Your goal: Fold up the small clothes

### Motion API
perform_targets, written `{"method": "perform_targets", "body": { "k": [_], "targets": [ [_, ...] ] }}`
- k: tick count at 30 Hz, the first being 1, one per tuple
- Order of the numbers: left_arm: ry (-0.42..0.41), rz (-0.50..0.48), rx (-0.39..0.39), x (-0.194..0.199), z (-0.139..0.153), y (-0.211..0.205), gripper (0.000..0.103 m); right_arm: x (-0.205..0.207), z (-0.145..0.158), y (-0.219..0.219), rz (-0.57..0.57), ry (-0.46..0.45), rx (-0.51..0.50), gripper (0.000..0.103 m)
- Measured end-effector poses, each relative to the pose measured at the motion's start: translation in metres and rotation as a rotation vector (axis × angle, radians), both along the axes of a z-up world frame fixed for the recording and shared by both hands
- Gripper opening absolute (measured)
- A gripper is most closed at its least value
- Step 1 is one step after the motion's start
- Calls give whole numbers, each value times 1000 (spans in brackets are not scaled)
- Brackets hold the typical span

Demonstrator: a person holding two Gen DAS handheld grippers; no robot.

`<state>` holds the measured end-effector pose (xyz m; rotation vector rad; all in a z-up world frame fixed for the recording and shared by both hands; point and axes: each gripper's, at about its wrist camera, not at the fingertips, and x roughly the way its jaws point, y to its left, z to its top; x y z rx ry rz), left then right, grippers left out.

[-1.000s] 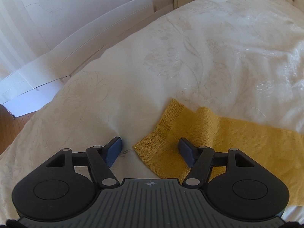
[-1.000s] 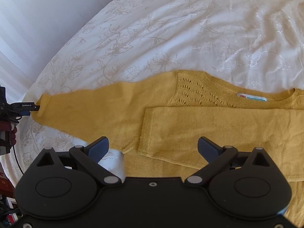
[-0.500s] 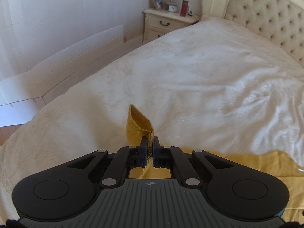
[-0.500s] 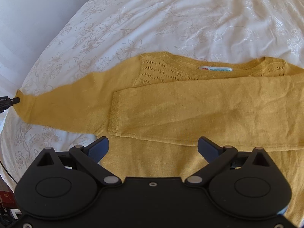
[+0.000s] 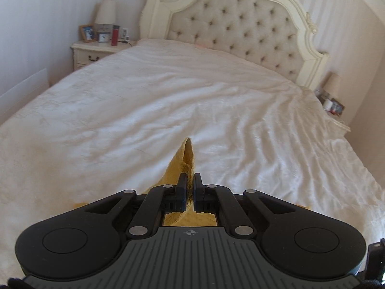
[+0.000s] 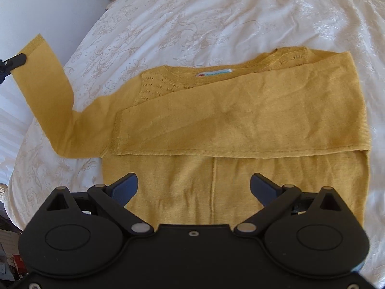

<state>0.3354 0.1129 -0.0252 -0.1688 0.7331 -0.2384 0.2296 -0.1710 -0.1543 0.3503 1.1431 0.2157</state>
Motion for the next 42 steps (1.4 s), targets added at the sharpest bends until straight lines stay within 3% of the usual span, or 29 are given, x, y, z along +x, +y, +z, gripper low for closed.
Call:
{"method": "perform_targets", "body": {
  "k": [5,10,11,12,13,17,23,27,32,37,42],
  "targets": [
    [93,-107,-17,-1,-48,-90,5,-17,1,-48,-65,0,-8,100],
    [199,-125,-57,-11,-80,-129,7,-29,-4,-75,-96,6,-30,100],
    [203,-123,-57,-15,-82,-131,10,-30,-5,-77,-98,6,-36,100],
    [204,-117,-55,-20,-81,-133,19,-29,-5,-79,-99,6,-40,100],
    [203,-114,-53,-23,-82,-130,27,-29,-5,-81,-99,4,-41,100],
    [213,-85,-18,-39,-89,-114,28,-19,-7,-80,-94,-17,-40,100],
    [314,5,103,-54,-124,-74,29,8,-14,-60,-49,-50,4,99],
    [372,99,152,-63,-143,-40,29,30,-27,-41,8,-41,13,79],
    [433,160,202,-64,-170,-13,29,53,-41,-26,47,-27,21,75],
    [449,190,134,-65,-186,3,31,70,-55,-19,68,9,50,59],
    [451,184,138,-63,-187,2,34,79,-66,-17,42,45,52,55]
  ]
}}
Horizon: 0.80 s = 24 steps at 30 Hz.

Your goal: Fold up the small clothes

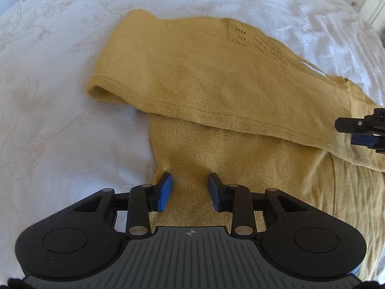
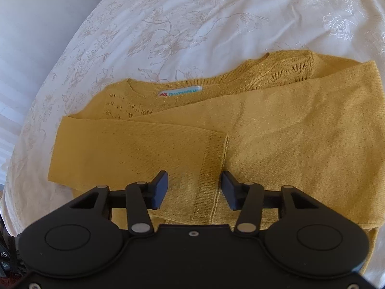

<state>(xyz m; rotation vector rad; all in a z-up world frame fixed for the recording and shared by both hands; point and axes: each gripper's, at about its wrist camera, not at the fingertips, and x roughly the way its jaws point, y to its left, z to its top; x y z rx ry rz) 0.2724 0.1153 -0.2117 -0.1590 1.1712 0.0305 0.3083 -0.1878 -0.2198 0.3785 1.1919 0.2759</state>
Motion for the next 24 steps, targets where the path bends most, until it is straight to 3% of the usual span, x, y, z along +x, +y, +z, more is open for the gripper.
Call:
{"method": "perform_targets", "body": {
  "k": [2,3,6,10,14,18,24],
  "targets": [
    [-4,-1,1,-1,0,-1,34,2,-1,1,-6,11,-10,31],
    [-6,-1,2,-2,0,0,34,3,0,2,-1,15,-7,12],
    [-8,-5,2,-3,-1,0,35,3,16,3,24,-10,27,11],
    [-5,-9,-1,-4,-1,0,35,-7,67,-12,47,-106,83,11],
    [-7,-9,-1,-2,-2,-1,35,-16,99,-46,28,-169,-25,11],
    [-6,-12,2,-2,-2,-2,36,-12,82,-75,-2,-120,-165,11],
    [6,-17,4,1,-1,-2,36,-5,48,-83,-15,-56,-221,11]
  ]
}}
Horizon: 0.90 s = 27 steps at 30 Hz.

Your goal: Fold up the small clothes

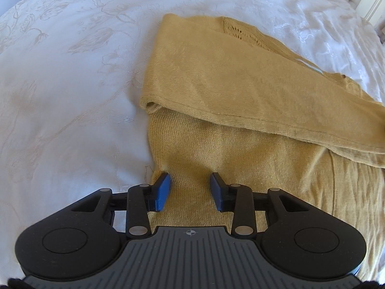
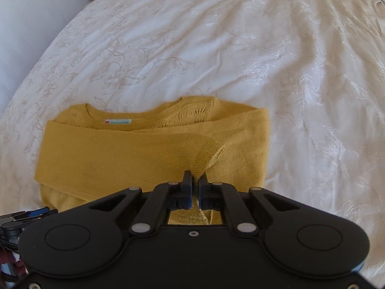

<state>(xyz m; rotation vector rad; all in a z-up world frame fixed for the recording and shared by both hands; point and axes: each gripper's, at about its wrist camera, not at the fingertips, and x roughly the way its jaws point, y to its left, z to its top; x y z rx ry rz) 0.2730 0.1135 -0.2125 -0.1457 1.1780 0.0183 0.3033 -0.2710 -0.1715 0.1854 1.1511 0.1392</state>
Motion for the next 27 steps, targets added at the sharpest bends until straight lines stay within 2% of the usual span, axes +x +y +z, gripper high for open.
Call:
{"method": "perform_targets", "body": {
  "k": [5,9,12,17,21,24,26,27],
  "targets": [
    [-7,-26,42,2,16,-5,36,-2,-1,-2,-19,-5,-44,11],
    [-119,-58,47,1,48,-11,37,1,-3,-8,-41,-3,-78,11],
    [-154,-72,62,16,56,-14,37,5,-11,-8,-46,7,-86,11],
    [-133,-39,76,49,42,-10,38,9,-24,-2,-50,28,-118,15],
    [-60,-9,125,66,21,4,38,9,-31,-5,-72,41,-135,19],
    [-23,11,101,66,9,21,45,9,-35,-10,-85,47,-151,19],
    [-24,11,91,65,8,25,49,9,-38,-13,-91,49,-152,24],
    [-26,6,90,64,8,26,50,8,-38,-15,-97,50,-152,30]
  ]
}}
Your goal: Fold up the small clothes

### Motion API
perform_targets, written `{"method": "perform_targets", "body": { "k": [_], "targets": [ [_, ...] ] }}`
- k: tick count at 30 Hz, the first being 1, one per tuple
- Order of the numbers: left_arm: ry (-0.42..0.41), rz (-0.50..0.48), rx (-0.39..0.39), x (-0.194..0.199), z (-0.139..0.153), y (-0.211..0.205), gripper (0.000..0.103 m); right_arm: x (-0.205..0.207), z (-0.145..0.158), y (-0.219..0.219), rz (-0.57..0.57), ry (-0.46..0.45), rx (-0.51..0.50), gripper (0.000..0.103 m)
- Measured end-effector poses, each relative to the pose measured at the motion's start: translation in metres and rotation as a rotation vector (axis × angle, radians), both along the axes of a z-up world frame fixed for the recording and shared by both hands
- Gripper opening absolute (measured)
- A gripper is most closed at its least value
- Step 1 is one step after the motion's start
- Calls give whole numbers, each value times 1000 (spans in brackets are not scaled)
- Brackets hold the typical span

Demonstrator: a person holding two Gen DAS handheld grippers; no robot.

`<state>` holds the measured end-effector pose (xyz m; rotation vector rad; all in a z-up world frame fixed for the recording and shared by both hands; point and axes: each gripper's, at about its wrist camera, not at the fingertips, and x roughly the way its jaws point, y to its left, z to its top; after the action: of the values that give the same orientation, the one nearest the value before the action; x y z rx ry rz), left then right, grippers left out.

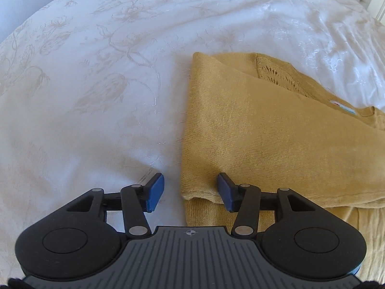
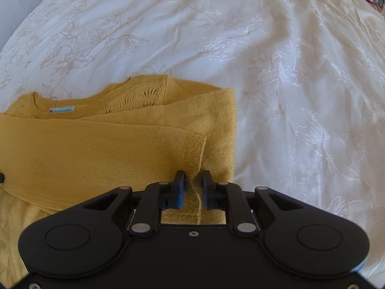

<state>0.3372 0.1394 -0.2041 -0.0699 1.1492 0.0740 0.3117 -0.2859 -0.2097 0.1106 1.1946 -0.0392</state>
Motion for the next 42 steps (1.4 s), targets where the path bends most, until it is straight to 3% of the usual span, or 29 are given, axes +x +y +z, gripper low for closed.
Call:
{"method": "perform_targets", "body": {
  "k": [5,7,8,10,14,16,19,21,35,42],
  "targets": [
    [-11,-12,-8,-4,0,2,53,-4,3,-5,-35,-19,19,47],
    [-19,-12,-34,-7,1,3,59,-9,6,-6,-47,-36,21,68],
    [-19,-15,-49,-10,2,4,61,-12,9,-7,-55,-48,33,73],
    [-5,-27,-66,-14,3,4,72,-19,14,-10,-67,-66,61,77],
    [-10,-55,-74,-30,10,1,82,-37,26,-10,-81,-95,95,88],
    [-15,-71,-77,-43,15,-1,96,-49,32,-8,-86,-106,118,94],
    [-22,-97,-89,-60,21,-4,98,-69,39,-2,-78,-118,138,102],
    [-22,-117,-89,-75,25,-6,103,-86,42,4,-63,-117,142,102],
    [12,-159,-105,-167,25,4,103,-214,29,32,-76,-39,178,102],
    [12,-128,-93,-219,22,-2,103,-262,21,37,17,-9,199,102]
  ]
}}
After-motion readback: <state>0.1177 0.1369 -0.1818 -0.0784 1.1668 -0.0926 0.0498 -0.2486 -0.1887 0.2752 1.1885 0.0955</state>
